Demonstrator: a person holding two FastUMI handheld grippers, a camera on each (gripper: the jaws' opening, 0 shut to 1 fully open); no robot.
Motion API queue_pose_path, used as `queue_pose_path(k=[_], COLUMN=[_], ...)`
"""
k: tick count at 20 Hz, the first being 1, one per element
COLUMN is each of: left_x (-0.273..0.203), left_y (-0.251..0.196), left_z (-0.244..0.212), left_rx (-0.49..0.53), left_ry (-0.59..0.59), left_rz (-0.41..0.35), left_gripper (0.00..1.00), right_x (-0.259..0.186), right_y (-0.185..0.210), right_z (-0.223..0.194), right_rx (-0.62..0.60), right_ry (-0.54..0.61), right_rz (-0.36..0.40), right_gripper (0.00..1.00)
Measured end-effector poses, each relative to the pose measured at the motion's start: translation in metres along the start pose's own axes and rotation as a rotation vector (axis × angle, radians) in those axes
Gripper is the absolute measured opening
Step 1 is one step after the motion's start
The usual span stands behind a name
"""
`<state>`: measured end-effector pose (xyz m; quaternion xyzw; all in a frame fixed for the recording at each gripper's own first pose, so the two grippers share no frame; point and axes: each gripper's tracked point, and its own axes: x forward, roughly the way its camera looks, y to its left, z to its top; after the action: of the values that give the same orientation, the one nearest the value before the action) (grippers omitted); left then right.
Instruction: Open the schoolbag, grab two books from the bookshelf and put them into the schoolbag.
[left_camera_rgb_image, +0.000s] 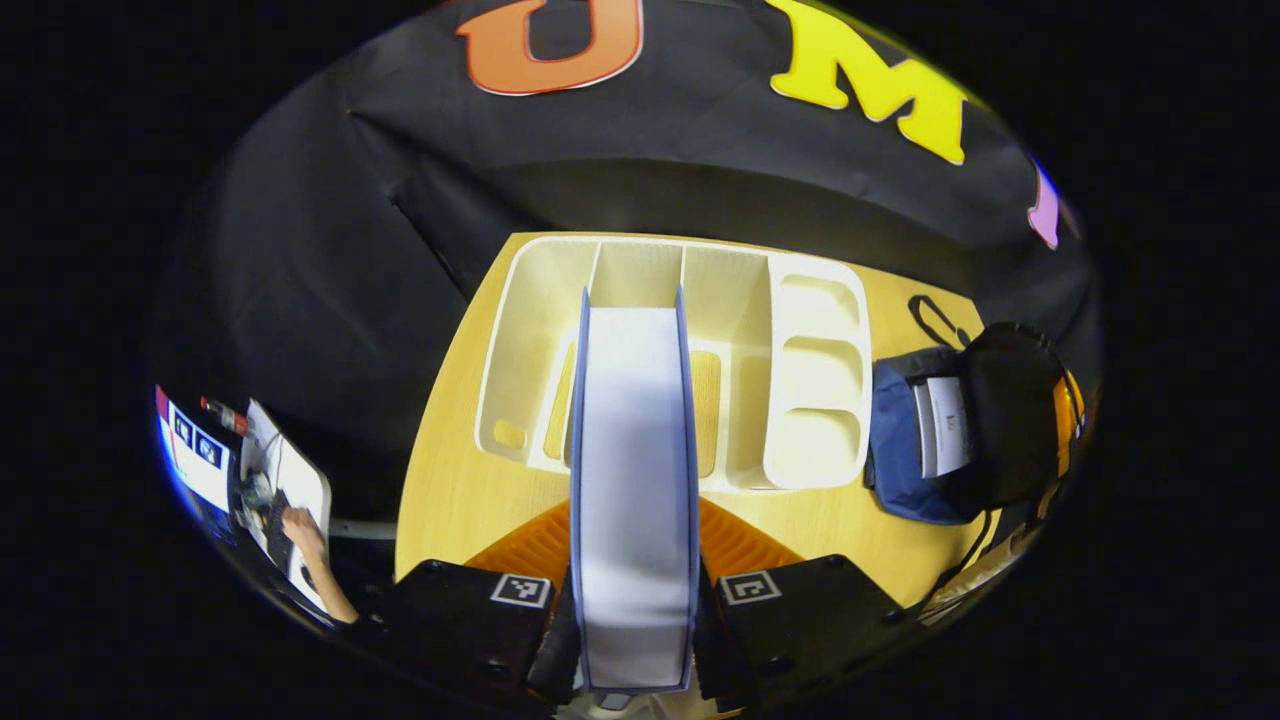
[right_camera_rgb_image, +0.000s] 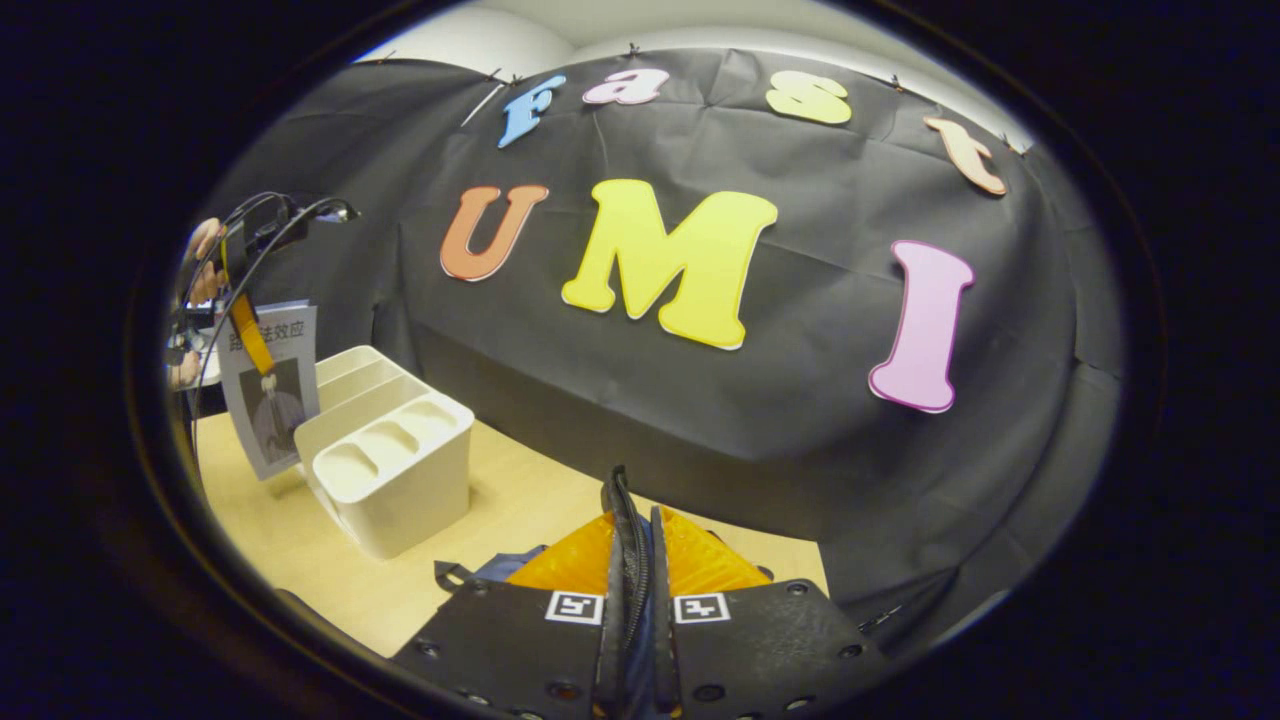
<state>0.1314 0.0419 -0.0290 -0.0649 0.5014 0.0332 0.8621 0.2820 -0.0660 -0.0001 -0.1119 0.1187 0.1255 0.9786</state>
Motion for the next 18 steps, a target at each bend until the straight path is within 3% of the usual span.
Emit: queue_pose_path(k=[3, 6, 7, 9, 12, 14, 16, 18], left_x=[-0.006, -0.013, -0.014, -0.019, -0.025, -0.029, -0.031, -0.037], left_y=[0.004, 0.001, -0.007, -0.023, -0.044, -0.069, -0.090, -0.108], left_z=[-0.030, -0.057, -0.065, -0.086, -0.104, -0.107, -0.109, -0.104], left_rx=[-0.118, -0.151, -0.158, -0.183, -0.155, -0.130, -0.147, -0.150], left_ry=[0.002, 0.024, 0.026, 0.047, 0.026, 0.004, -0.001, -0.024], left_rz=[-0.019, -0.060, -0.091, -0.142, -0.192, -0.270, -0.336, -0.403], left_gripper=[0.47, 0.47, 0.52, 0.47, 0.47, 0.43, 0.51, 0.48], right_x=[0.000, -0.001, -0.001, 0.000, 0.001, -0.001, -0.002, -0.003], right_y=[0.006, 0.006, 0.006, 0.003, 0.010, 0.011, 0.009, 0.000], right_z=[0.000, 0.000, 0.000, 0.001, -0.002, -0.001, 0.001, 0.001], right_rx=[0.011, 0.004, 0.006, -0.008, -0.022, -0.038, -0.040, -0.015], right_ry=[0.004, 0.006, 0.004, -0.002, 0.006, 0.000, -0.009, -0.006], right_rz=[0.024, 0.028, 0.027, 0.014, 0.025, 0.023, 0.020, 0.003], right_gripper=[0.11, 0.11, 0.11, 0.11, 0.11, 0.11, 0.11, 0.11])
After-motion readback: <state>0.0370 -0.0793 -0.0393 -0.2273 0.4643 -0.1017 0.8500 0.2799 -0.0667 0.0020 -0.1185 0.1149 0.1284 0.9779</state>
